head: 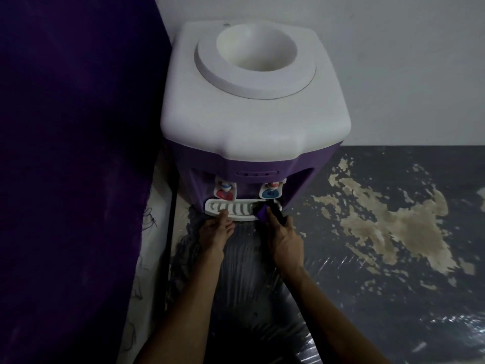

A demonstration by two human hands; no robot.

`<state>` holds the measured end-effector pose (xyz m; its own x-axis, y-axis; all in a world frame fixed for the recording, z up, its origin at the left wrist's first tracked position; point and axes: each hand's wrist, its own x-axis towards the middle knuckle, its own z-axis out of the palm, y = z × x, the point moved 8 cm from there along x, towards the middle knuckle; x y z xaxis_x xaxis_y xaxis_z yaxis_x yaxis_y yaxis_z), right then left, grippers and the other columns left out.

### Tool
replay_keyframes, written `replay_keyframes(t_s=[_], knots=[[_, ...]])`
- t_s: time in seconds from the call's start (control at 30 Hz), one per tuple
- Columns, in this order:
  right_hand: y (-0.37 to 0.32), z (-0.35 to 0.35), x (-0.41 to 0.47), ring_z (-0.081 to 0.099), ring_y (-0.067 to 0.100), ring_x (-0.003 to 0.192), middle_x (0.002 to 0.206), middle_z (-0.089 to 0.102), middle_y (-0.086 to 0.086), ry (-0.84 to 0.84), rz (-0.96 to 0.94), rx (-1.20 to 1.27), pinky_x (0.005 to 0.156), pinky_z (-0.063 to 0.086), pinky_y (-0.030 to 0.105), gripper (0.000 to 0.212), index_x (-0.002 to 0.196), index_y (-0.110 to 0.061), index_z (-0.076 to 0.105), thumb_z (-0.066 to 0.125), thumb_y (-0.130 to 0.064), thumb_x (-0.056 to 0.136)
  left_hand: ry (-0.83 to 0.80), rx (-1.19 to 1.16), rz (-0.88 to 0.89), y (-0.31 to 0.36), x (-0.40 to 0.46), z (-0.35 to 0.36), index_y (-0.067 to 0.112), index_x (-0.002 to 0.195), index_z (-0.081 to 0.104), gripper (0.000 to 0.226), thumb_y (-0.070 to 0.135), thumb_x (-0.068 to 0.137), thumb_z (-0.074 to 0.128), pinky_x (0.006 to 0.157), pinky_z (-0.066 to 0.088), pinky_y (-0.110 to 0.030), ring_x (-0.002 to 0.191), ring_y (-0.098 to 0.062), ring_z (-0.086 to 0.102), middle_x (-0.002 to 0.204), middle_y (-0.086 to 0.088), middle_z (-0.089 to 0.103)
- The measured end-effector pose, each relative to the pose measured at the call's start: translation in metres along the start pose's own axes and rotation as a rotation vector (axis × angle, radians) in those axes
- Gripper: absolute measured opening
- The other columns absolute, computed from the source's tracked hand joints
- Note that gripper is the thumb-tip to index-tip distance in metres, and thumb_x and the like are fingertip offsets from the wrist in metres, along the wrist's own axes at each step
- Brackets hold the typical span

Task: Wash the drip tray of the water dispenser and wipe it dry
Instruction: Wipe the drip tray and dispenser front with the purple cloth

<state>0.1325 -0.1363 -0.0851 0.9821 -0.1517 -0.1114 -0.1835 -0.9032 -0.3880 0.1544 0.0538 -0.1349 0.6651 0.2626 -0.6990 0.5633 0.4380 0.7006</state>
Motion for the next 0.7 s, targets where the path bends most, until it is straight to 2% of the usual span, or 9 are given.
replay_keyframes(t_s=[0.1, 0.17, 0.3, 0.43, 0.5, 0.6, 0.7], knots=[[0.005, -0.006, 0.008, 0.065, 0.037, 0.084, 0.133, 0.047, 0.018, 0.045, 0.108, 0.035, 0.07, 0.054, 0.042, 0.061, 0.156, -0.028, 0.026, 0.046, -0.012, 0.1, -0.018, 0.01, 0.008, 0.0, 0.0, 0.0, -0.006, 0.112, 0.06, 0.038, 0.026, 0.093, 0.064, 0.075, 0.055, -0.026, 0.085, -0.022, 0.067, 0.093, -0.015, 0.067], [-0.006, -0.002, 0.011, 0.065, 0.042, 0.094, 0.142, 0.042, 0.021, 0.029, 0.132, 0.076, 0.077, 0.056, 0.047, 0.063, 0.157, -0.025, 0.02, 0.044, -0.013, 0.1, -0.04, 0.04, 0.011, 0.0, 0.001, -0.001, -0.004, 0.115, 0.059, 0.039, 0.028, 0.093, 0.064, 0.077, 0.055, -0.027, 0.09, -0.023, 0.067, 0.094, -0.013, 0.067], [-0.042, 0.012, 0.014, 0.058, 0.045, 0.118, 0.161, 0.02, 0.023, -0.001, 0.116, 0.131, 0.089, 0.053, 0.048, 0.062, 0.158, -0.02, 0.02, 0.043, -0.015, 0.101, -0.083, 0.07, 0.001, 0.0, 0.003, 0.0, -0.003, 0.123, 0.056, 0.043, 0.028, 0.094, 0.061, 0.087, 0.052, -0.032, 0.101, -0.028, 0.065, 0.106, -0.017, 0.065], [-0.066, 0.025, 0.014, 0.051, 0.041, 0.13, 0.16, 0.022, 0.023, -0.083, 0.036, 0.067, 0.092, 0.05, 0.047, 0.06, 0.157, -0.023, 0.022, 0.041, -0.019, 0.101, -0.104, 0.076, -0.002, 0.0, 0.006, 0.0, -0.003, 0.124, 0.057, 0.042, 0.027, 0.095, 0.06, 0.081, 0.055, -0.032, 0.094, -0.027, 0.065, 0.109, -0.021, 0.066], [-0.064, 0.024, 0.015, 0.056, 0.044, 0.122, 0.159, 0.025, 0.022, -0.097, -0.016, 0.059, 0.088, 0.052, 0.049, 0.059, 0.157, -0.027, 0.023, 0.043, -0.022, 0.101, -0.091, 0.071, -0.002, -0.002, 0.008, -0.002, -0.003, 0.118, 0.059, 0.039, 0.027, 0.094, 0.062, 0.076, 0.056, -0.029, 0.091, -0.027, 0.066, 0.106, -0.021, 0.067], [-0.045, 0.015, 0.018, 0.066, 0.045, 0.1, 0.155, 0.033, 0.019, -0.071, -0.05, 0.009, 0.073, 0.054, 0.045, 0.059, 0.155, -0.033, 0.026, 0.046, -0.023, 0.101, -0.061, 0.068, -0.012, -0.003, 0.009, -0.004, -0.001, 0.101, 0.063, 0.03, 0.027, 0.092, 0.065, 0.069, 0.059, -0.023, 0.083, -0.022, 0.068, 0.094, -0.015, 0.068], [-0.028, 0.007, 0.02, 0.067, 0.045, 0.095, 0.155, 0.033, 0.018, 0.0, -0.007, 0.042, 0.069, 0.055, 0.046, 0.06, 0.153, -0.03, 0.031, 0.051, -0.017, 0.098, -0.047, 0.069, -0.029, -0.002, 0.009, -0.003, 0.003, 0.084, 0.065, 0.024, 0.026, 0.091, 0.067, 0.074, 0.058, -0.026, 0.081, -0.021, 0.067, 0.088, -0.013, 0.067]])
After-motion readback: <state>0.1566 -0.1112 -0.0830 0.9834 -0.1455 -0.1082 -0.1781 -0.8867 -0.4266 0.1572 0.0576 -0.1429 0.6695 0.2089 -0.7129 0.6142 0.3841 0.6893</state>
